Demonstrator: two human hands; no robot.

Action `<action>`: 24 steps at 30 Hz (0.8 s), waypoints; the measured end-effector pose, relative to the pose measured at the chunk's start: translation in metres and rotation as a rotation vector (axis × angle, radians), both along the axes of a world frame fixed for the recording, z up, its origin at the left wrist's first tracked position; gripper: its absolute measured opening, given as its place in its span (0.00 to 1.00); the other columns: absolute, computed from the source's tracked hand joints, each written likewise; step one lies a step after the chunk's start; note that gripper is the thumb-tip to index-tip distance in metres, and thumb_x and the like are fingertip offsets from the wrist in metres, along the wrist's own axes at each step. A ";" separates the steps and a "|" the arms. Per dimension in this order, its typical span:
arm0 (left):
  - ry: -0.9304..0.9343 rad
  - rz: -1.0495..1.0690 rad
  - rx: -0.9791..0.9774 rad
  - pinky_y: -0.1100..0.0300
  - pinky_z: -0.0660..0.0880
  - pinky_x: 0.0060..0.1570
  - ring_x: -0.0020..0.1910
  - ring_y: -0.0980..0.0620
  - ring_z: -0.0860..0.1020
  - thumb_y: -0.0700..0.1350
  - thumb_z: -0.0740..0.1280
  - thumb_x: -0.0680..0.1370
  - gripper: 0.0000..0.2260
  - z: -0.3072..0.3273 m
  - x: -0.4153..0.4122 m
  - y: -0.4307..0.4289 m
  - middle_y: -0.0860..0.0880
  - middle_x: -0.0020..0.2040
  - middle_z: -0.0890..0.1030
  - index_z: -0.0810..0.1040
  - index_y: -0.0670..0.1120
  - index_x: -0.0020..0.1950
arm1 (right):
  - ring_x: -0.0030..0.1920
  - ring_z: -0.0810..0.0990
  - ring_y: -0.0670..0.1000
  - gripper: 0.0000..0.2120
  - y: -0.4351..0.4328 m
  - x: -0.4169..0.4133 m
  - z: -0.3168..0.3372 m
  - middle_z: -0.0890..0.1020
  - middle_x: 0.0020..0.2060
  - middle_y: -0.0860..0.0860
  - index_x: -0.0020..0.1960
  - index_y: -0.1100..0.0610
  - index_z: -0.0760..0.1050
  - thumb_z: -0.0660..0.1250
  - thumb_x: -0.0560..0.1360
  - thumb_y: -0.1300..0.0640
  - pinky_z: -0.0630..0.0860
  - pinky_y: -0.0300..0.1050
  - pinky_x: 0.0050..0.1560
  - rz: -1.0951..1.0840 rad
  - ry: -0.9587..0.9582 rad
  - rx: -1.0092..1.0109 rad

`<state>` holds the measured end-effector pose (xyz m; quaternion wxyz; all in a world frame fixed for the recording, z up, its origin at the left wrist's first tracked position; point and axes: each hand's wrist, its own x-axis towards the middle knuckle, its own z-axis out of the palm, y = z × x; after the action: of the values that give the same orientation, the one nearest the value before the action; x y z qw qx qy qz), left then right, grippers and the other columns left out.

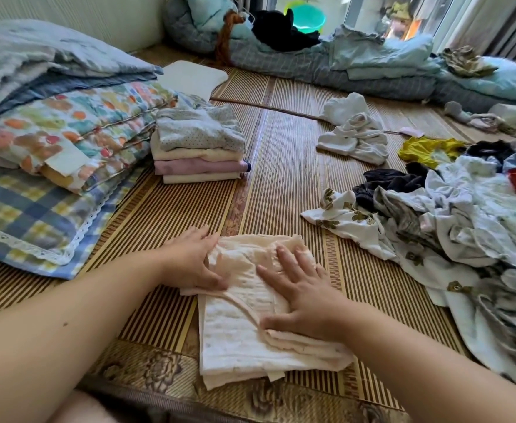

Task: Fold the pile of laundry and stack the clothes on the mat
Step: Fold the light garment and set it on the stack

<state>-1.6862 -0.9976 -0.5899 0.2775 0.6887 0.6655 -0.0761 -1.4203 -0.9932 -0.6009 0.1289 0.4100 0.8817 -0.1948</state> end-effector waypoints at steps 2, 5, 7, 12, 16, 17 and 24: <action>-0.007 -0.010 -0.069 0.48 0.39 0.74 0.78 0.48 0.38 0.77 0.65 0.57 0.60 0.005 -0.002 0.001 0.51 0.80 0.40 0.41 0.53 0.79 | 0.71 0.23 0.50 0.38 0.006 0.005 0.003 0.29 0.74 0.39 0.66 0.19 0.40 0.53 0.62 0.18 0.28 0.59 0.68 0.023 0.059 -0.043; -0.045 0.052 -0.023 0.48 0.51 0.74 0.77 0.44 0.54 0.80 0.56 0.59 0.56 0.016 0.004 0.014 0.46 0.79 0.55 0.54 0.49 0.79 | 0.77 0.52 0.52 0.34 0.024 -0.005 0.016 0.53 0.77 0.42 0.68 0.29 0.64 0.59 0.63 0.24 0.50 0.60 0.74 -0.197 0.380 -0.023; -0.041 0.142 -0.007 0.49 0.69 0.65 0.64 0.45 0.73 0.77 0.60 0.66 0.42 0.022 0.011 0.027 0.44 0.66 0.75 0.74 0.48 0.67 | 0.71 0.65 0.54 0.38 0.046 -0.015 0.026 0.63 0.74 0.50 0.74 0.43 0.64 0.70 0.67 0.37 0.64 0.52 0.70 -0.398 0.417 0.038; 0.148 0.078 -0.161 0.57 0.73 0.47 0.48 0.50 0.77 0.58 0.76 0.68 0.24 0.030 0.032 0.043 0.51 0.48 0.79 0.78 0.46 0.56 | 0.54 0.77 0.54 0.31 0.086 -0.025 0.045 0.79 0.57 0.53 0.61 0.59 0.75 0.78 0.66 0.44 0.76 0.46 0.54 -0.557 -0.057 -0.117; 0.024 0.092 -0.037 0.60 0.70 0.38 0.45 0.54 0.75 0.47 0.78 0.67 0.21 0.038 0.037 0.052 0.53 0.50 0.77 0.75 0.51 0.57 | 0.42 0.79 0.49 0.11 0.098 -0.021 0.051 0.81 0.47 0.52 0.49 0.59 0.77 0.75 0.71 0.57 0.80 0.42 0.41 -0.555 0.196 -0.164; -0.040 0.133 0.043 0.61 0.70 0.37 0.44 0.54 0.75 0.45 0.78 0.67 0.22 0.040 0.037 0.053 0.54 0.50 0.77 0.75 0.52 0.58 | 0.41 0.80 0.49 0.09 0.099 -0.017 0.054 0.80 0.46 0.53 0.48 0.58 0.76 0.73 0.71 0.60 0.80 0.41 0.39 -0.583 0.309 -0.128; -0.255 0.047 0.572 0.59 0.72 0.35 0.37 0.56 0.76 0.47 0.71 0.70 0.05 0.063 0.048 0.018 0.55 0.37 0.77 0.77 0.53 0.35 | 0.47 0.79 0.48 0.12 0.064 0.036 0.069 0.79 0.47 0.47 0.58 0.55 0.77 0.69 0.75 0.62 0.79 0.39 0.49 -0.332 0.551 0.185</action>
<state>-1.6383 -0.9799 -0.5270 0.1553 0.7273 0.6355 0.2075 -1.3838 -0.9288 -0.5316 -0.1858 0.4899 0.8185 -0.2358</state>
